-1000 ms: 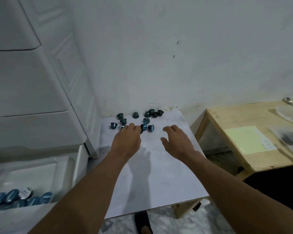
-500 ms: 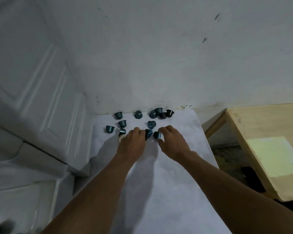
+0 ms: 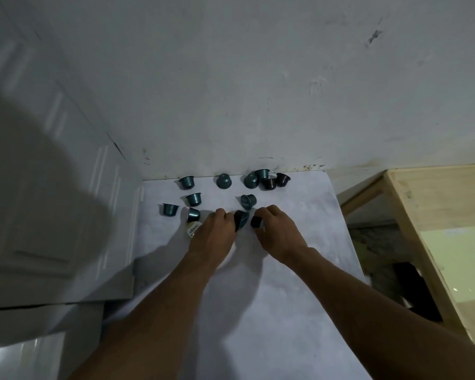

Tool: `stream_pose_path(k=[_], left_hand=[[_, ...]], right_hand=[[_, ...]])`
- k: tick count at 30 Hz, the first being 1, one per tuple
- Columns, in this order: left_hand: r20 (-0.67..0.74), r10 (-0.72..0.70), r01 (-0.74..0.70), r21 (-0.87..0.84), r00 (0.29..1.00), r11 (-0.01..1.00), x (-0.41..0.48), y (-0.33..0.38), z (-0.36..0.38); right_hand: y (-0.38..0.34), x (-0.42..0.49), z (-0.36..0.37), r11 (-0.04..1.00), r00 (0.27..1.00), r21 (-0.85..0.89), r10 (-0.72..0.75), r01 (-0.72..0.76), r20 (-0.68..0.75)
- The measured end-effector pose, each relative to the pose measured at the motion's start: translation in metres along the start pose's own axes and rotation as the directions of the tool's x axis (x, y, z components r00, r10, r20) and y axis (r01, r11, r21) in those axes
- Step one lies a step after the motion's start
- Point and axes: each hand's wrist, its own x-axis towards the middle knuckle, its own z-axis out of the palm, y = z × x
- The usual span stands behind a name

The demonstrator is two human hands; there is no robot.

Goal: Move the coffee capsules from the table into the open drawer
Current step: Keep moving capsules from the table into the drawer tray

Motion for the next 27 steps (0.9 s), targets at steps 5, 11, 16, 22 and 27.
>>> stream_pose_path(k=[5,11,16,22,27], left_hand=[[-0.021,0.004,-0.004,0.004,1.000,1.000,-0.001,0.000,0.004],[-0.052,-0.022,0.020,-0.043,0.998,0.999,-0.012,0.003,-0.010],[-0.125,-0.094,0.079,-0.118,0.988,0.990,-0.032,0.012,-0.036],[-0.193,-0.144,0.100,-0.221,0.971,0.970,-0.070,0.036,-0.059],[-0.272,-0.224,0.111,-0.376,0.936,0.920,-0.111,0.061,-0.073]], right_hand=[[0.000,0.005,0.000,1.000,1.000,0.005,-0.006,0.006,-0.022],[-0.005,-0.006,-0.008,1.000,1.000,-0.012,-0.016,0.016,-0.022],[-0.012,-0.027,-0.022,0.999,0.996,-0.014,-0.051,0.050,-0.067],[-0.017,-0.066,-0.041,0.994,0.987,-0.021,-0.111,0.109,-0.120],[-0.018,-0.108,-0.054,0.980,0.963,-0.023,-0.198,0.197,-0.181]])
